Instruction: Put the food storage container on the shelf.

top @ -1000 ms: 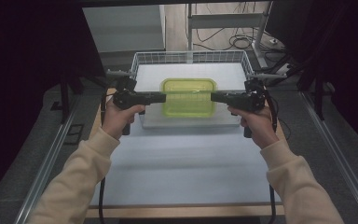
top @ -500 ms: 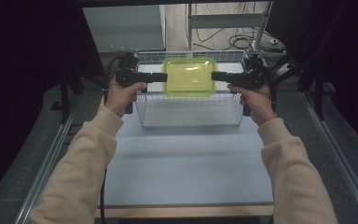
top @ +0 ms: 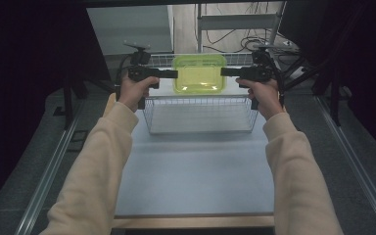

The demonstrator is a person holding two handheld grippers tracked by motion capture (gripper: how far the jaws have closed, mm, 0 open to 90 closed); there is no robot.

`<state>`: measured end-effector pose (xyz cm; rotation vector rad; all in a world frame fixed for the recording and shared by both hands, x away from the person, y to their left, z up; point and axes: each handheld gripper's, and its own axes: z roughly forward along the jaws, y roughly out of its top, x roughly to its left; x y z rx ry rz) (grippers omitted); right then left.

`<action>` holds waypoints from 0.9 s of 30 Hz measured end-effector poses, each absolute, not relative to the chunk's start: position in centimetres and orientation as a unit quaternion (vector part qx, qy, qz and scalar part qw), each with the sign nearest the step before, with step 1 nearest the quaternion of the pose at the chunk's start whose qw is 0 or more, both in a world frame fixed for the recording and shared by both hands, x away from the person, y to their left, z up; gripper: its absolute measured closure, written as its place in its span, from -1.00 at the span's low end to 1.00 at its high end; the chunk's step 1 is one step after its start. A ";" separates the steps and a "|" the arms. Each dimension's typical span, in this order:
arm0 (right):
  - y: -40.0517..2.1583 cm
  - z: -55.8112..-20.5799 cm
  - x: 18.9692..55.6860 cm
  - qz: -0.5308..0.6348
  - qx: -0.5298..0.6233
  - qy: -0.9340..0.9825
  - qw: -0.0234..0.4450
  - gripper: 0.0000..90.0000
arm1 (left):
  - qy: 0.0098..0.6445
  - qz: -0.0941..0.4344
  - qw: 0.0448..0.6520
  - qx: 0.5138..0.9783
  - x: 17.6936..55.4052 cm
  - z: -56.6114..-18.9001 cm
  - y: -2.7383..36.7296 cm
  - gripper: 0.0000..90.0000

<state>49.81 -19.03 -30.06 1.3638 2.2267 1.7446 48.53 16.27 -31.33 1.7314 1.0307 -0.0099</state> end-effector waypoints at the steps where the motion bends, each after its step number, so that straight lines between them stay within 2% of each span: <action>1: -19.0 -30.2 50.1 0.552 0.438 0.709 0.000 0.78 | 0.434 -0.005 0.531 0.728 48.7 -31.4 16.2 0.78; 11: -18.9 -31.0 51.4 0.537 0.462 0.706 -0.006 0.76 | 0.448 -0.019 0.525 0.723 49.9 -32.0 16.0 0.77; 15: -18.8 -31.1 51.8 0.538 0.466 0.702 0.004 0.74 | 0.458 -0.008 0.520 0.720 50.3 -32.0 15.6 0.72; 23: -17.9 -31.8 52.6 0.530 0.472 0.704 0.034 0.60 | 0.478 -0.008 0.528 0.702 51.6 -32.5 15.5 0.62; 27: -17.7 -32.0 52.6 0.518 0.468 0.714 0.053 0.49 | 0.484 -0.006 0.523 0.702 52.0 -33.0 15.4 0.50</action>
